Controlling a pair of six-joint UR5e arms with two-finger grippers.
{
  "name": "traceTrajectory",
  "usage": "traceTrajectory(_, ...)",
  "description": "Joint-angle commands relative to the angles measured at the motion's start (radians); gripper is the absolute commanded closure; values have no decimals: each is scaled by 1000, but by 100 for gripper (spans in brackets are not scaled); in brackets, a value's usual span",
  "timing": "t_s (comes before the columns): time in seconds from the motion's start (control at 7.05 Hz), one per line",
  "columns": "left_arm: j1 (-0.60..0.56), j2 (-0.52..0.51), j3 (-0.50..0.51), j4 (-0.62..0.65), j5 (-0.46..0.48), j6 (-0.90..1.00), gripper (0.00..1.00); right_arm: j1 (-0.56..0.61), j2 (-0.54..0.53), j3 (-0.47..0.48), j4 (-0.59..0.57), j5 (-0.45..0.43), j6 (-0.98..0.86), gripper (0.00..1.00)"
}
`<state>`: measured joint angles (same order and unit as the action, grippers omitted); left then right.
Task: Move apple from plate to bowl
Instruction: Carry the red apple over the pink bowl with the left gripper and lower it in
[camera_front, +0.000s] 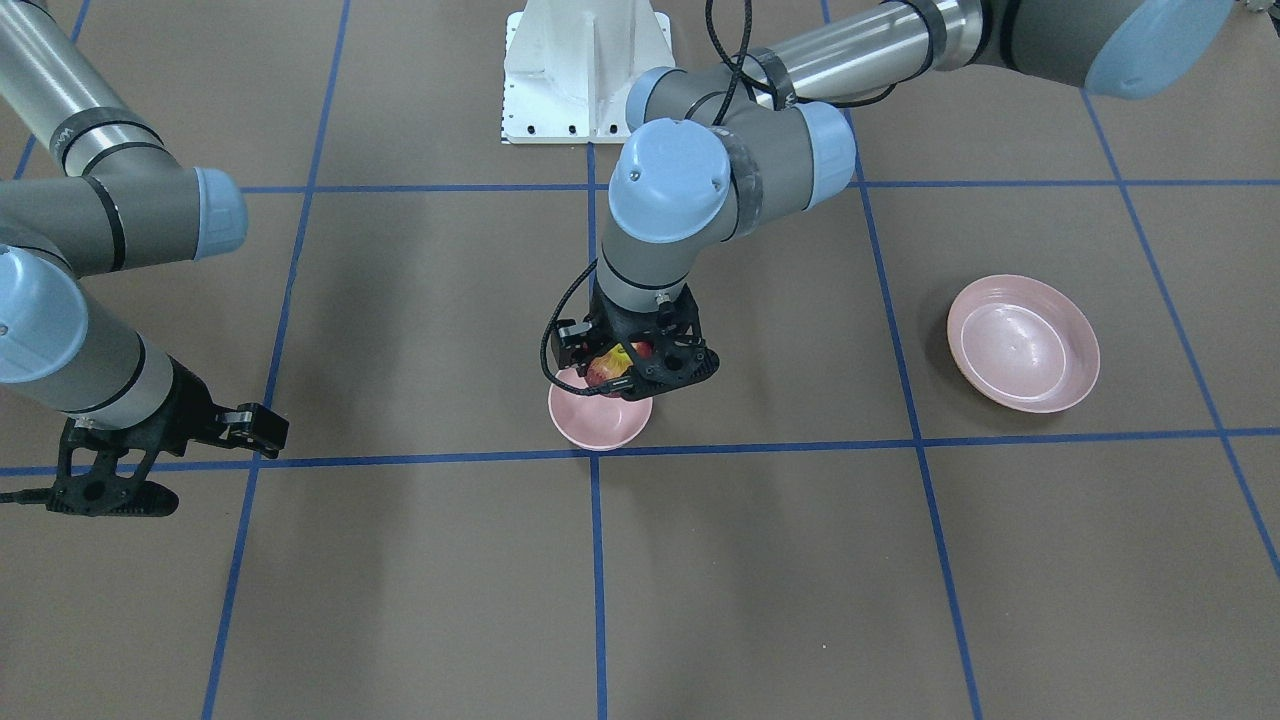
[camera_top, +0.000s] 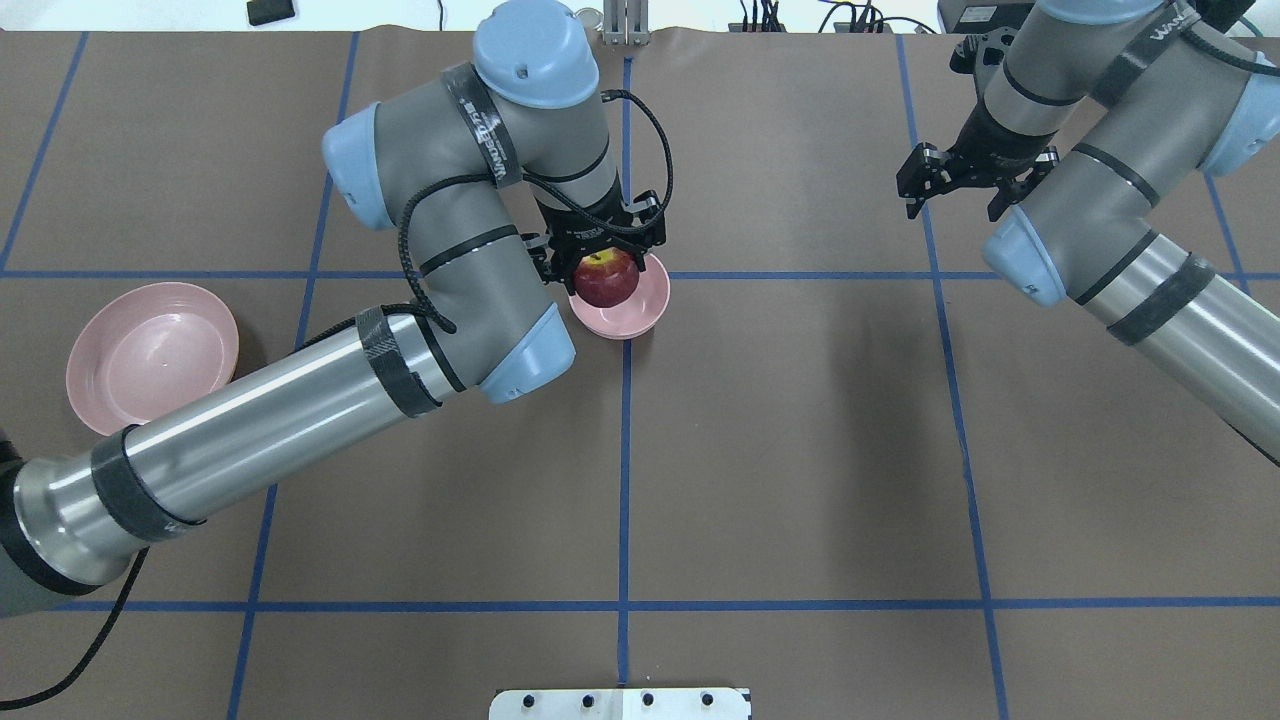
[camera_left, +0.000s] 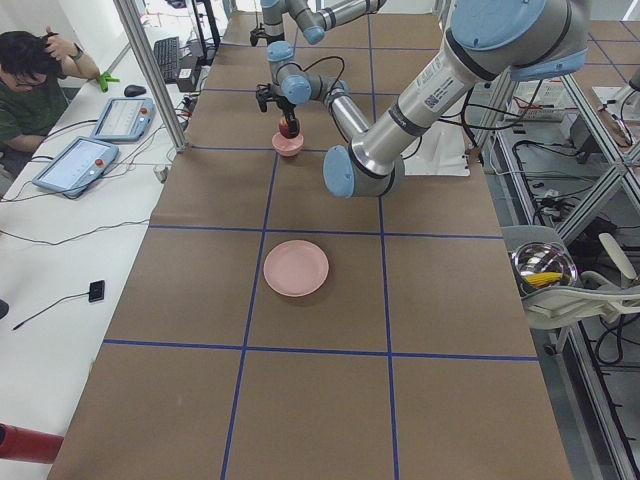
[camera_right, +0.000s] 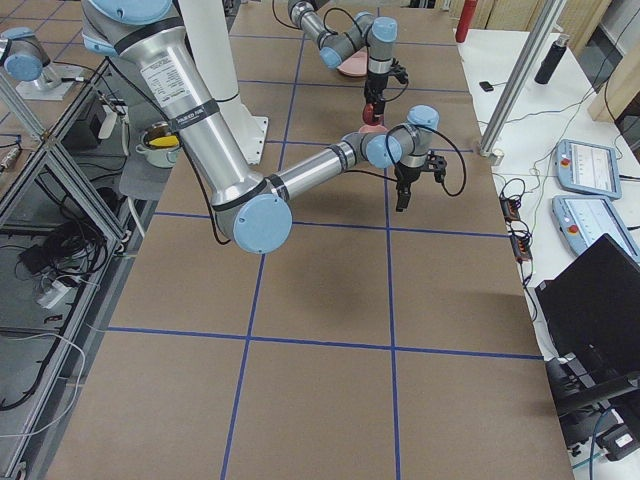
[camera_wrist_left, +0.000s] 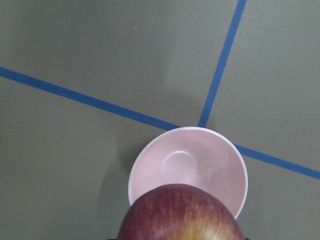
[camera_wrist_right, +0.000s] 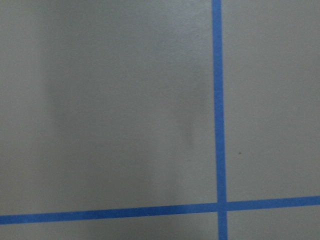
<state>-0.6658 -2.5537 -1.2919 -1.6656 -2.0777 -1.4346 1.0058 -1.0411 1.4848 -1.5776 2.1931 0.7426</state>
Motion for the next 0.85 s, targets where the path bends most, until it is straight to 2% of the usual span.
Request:
traceTrajectory(0.0,23,-37,113,-88,37,-35,100,23,-16,29,-33,8,-66,0)
traceTrajectory(0.43,43,-43,169,-137,62,-29,100,23,-40,67,-35,20,-69,0)
traceTrajectory(0.57,43,-40,172,-135,64,-27,58,23,-42,83,-35,22,-80,0)
traceTrajectory(0.71,42,-39,172,-134,70,-27,3,27,-43,92,-35,23,-81,0)
